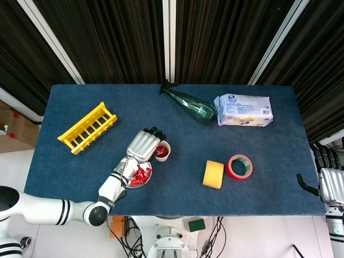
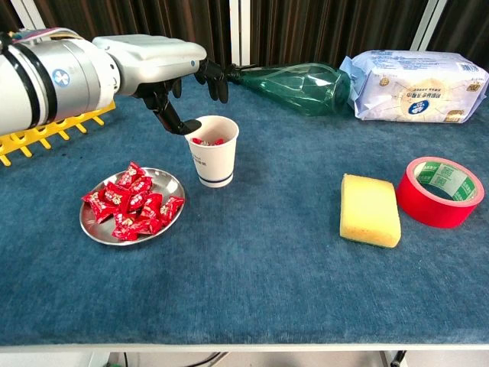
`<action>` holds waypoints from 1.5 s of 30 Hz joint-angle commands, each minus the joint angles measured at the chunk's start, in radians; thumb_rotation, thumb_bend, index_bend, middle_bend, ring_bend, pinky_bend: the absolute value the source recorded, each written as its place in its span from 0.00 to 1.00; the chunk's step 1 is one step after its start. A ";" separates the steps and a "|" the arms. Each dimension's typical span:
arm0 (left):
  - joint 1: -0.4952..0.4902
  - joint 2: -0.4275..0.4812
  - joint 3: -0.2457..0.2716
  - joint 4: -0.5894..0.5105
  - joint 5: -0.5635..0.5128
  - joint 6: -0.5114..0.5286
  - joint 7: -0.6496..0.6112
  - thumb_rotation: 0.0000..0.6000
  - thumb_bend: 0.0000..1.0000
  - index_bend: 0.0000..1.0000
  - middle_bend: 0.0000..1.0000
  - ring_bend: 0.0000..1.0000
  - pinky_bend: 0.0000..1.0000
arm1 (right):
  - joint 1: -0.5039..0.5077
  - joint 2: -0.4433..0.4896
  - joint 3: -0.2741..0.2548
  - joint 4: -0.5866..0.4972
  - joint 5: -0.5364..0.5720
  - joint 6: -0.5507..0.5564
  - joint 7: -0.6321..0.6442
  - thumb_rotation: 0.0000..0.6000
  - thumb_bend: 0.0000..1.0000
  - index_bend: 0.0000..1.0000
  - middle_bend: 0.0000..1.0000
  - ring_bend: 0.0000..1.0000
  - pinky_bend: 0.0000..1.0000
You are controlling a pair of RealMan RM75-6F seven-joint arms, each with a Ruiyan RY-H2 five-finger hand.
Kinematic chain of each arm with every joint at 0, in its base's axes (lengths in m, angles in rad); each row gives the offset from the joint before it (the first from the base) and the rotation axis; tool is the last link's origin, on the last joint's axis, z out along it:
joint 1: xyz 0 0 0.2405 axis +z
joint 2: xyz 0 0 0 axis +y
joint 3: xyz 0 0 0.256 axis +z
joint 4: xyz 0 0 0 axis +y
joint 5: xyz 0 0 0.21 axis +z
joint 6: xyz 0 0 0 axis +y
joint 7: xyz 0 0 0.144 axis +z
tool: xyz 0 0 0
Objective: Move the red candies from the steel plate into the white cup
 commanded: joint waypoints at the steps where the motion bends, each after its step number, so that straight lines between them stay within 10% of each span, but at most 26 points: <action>1: 0.021 0.037 0.032 -0.049 0.038 0.040 0.004 1.00 0.33 0.27 0.24 0.15 0.32 | -0.002 0.002 0.001 -0.001 0.000 0.003 0.004 1.00 0.32 0.00 0.00 0.00 0.00; 11: 0.139 0.219 0.167 -0.216 0.066 0.134 0.001 1.00 0.25 0.29 0.21 0.12 0.28 | -0.002 0.005 -0.002 -0.002 -0.004 0.000 0.011 1.00 0.32 0.00 0.00 0.00 0.00; 21: 0.227 0.134 0.299 -0.008 0.297 0.083 -0.119 1.00 0.26 0.29 0.17 0.08 0.25 | -0.002 0.004 -0.004 -0.005 -0.004 0.000 0.005 1.00 0.32 0.00 0.00 0.00 0.00; 27: 0.265 0.082 0.310 0.101 0.435 0.081 -0.224 1.00 0.26 0.30 0.17 0.08 0.25 | 0.001 0.001 -0.005 -0.003 -0.004 -0.005 0.001 1.00 0.32 0.00 0.00 0.00 0.00; 45: 0.284 0.078 0.284 0.129 0.406 0.011 -0.173 1.00 0.26 0.33 0.16 0.06 0.22 | 0.005 -0.006 -0.002 -0.002 0.004 -0.011 -0.010 1.00 0.32 0.00 0.00 0.00 0.00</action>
